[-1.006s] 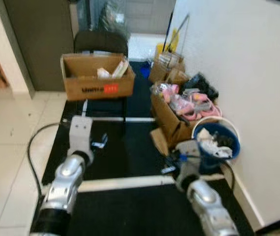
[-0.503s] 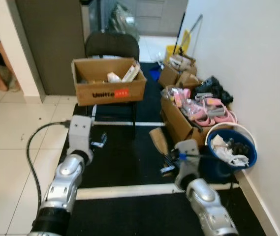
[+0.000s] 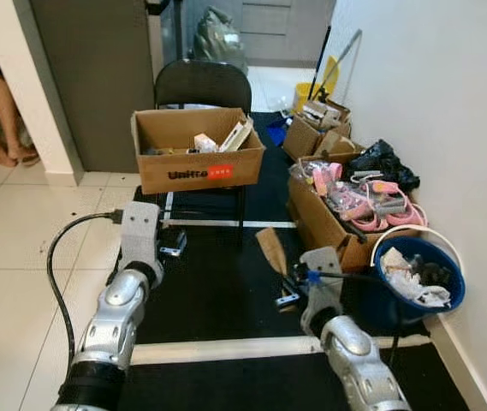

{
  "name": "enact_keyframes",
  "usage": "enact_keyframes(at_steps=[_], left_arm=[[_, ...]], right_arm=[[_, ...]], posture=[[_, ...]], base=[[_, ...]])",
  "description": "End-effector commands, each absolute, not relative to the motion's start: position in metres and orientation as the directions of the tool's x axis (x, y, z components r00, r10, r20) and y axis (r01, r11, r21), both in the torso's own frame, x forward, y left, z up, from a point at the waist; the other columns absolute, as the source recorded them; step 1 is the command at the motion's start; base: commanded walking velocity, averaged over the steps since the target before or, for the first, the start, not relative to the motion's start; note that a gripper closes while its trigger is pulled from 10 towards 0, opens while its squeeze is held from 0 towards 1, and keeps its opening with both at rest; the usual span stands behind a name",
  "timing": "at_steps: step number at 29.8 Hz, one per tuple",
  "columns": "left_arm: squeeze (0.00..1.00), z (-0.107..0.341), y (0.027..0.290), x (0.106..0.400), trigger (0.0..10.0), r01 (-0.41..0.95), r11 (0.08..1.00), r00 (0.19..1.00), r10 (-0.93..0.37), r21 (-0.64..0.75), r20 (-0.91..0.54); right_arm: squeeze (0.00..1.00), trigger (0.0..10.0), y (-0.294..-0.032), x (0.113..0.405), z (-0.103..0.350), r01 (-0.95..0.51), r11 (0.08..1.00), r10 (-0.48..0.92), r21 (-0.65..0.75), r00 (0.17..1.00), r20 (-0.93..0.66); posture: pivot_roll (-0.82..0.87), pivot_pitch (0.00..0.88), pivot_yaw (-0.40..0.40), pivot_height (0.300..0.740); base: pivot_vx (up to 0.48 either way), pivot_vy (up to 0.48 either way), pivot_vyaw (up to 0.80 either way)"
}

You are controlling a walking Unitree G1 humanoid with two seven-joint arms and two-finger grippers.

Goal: Picking trash to rubbish bin

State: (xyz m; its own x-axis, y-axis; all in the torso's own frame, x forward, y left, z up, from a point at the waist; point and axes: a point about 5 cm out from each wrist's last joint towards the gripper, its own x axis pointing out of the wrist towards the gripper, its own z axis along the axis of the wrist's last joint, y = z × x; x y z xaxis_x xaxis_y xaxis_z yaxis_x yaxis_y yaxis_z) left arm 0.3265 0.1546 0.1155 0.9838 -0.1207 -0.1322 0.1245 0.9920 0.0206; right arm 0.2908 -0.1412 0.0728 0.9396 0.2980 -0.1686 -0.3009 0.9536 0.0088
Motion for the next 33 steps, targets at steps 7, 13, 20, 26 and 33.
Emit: enact_keyframes(at_steps=[7,13,20,26,33], left_arm=[[0.0,0.1115,0.1544,0.3238,10.0,0.136,0.99,0.98,-0.13,0.032,-0.15],[0.0,0.1119,0.1545,0.3238,10.0,0.137,0.99,0.98,-0.13,0.032,-0.149],[0.0,0.1113,0.1539,0.3223,10.0,0.135,0.99,0.98,-0.129,0.029,-0.15],[0.0,0.1109,0.1545,0.3214,10.0,0.133,0.991,0.98,-0.127,0.029,-0.151],[0.0,0.1107,0.1573,0.3216,10.0,0.13,0.991,0.98,-0.123,0.036,-0.156]], right_arm=[[0.0,10.0,-0.1442,0.2898,0.0708,-0.296,0.955,0.295,0.016,0.94,-0.174],[0.0,10.0,-0.1445,0.2894,0.07,-0.291,0.957,0.289,0.015,0.94,-0.181],[0.0,10.0,-0.1451,0.2886,0.0686,-0.292,0.956,0.288,0.01,0.939,-0.19],[0.0,10.0,-0.1445,0.2889,0.0689,-0.294,0.956,0.291,0.01,0.938,-0.188],[0.0,10.0,-0.1418,0.2899,0.07,-0.294,0.956,0.292,0.016,0.939,-0.18]], posture=[[-0.06,0.059,-0.018,0.74],[-0.07,0.062,-0.019,0.74],[-0.06,0.066,-0.023,0.74],[-0.06,0.07,-0.023,0.74],[-0.06,0.08,-0.015,0.74]], base=[[0.364,0.0,-0.23],[0.364,0.0,-0.51],[0.366,0.0,0.0],[0.364,0.0,0.0],[0.363,0.0,0.0]])
